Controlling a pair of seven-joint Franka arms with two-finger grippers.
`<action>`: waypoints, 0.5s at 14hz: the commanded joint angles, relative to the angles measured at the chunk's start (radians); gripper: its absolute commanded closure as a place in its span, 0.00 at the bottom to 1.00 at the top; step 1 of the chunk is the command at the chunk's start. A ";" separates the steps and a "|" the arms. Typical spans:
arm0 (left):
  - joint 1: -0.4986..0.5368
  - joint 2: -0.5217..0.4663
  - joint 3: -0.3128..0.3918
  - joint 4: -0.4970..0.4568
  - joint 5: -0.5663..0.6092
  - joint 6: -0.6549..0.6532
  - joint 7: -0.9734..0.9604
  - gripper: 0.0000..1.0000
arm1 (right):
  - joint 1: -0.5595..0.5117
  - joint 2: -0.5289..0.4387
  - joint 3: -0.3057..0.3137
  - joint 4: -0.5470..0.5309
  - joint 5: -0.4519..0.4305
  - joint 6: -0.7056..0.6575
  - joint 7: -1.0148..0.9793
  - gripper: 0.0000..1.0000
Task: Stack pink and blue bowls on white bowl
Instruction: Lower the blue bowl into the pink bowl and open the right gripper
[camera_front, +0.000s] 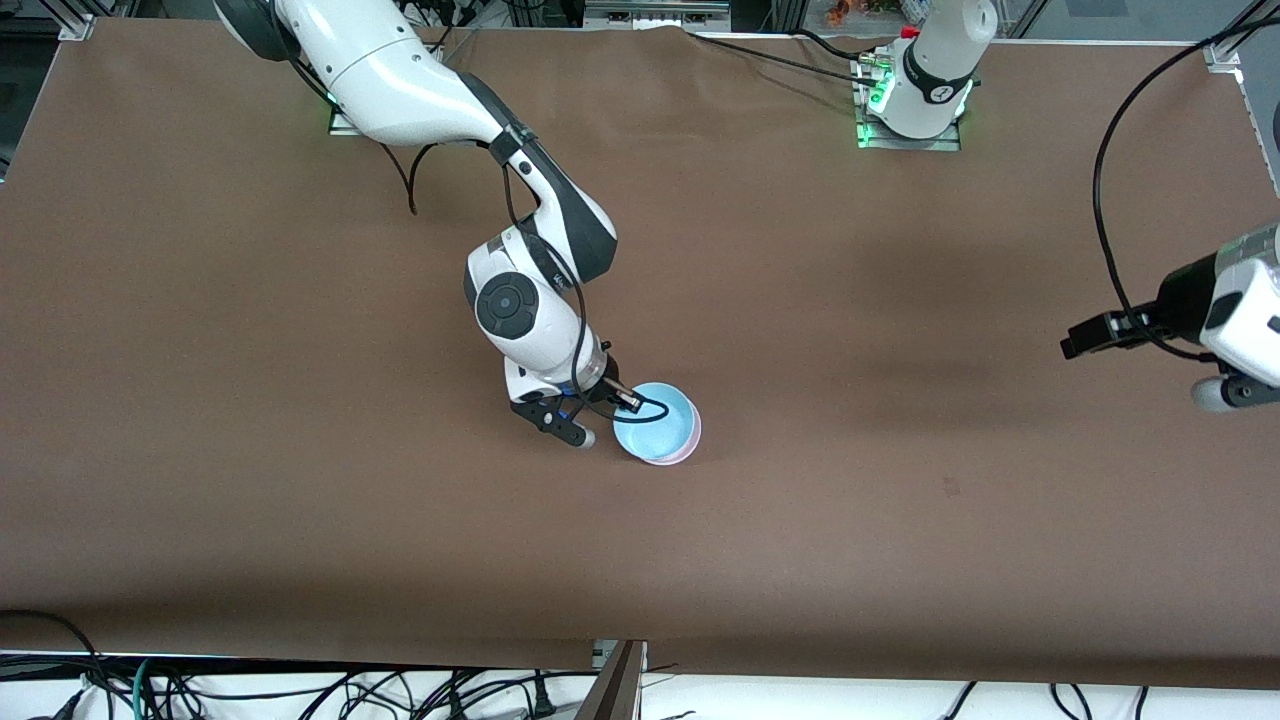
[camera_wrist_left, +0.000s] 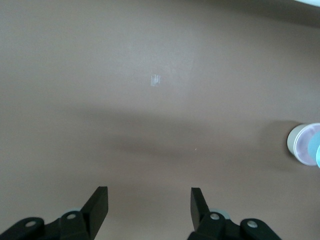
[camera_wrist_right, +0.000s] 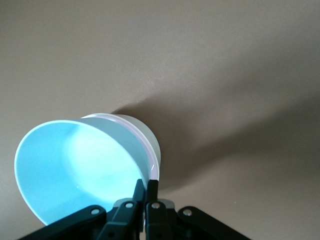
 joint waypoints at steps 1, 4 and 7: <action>0.007 -0.142 -0.010 -0.184 0.025 0.047 0.066 0.25 | 0.016 0.025 -0.008 0.034 0.006 0.001 0.023 1.00; 0.007 -0.206 -0.015 -0.258 0.025 0.047 0.083 0.21 | 0.016 0.030 -0.006 0.034 0.006 0.002 0.023 1.00; 0.007 -0.199 -0.014 -0.250 0.025 0.049 0.083 0.11 | 0.017 0.033 -0.006 0.035 0.007 0.017 0.034 1.00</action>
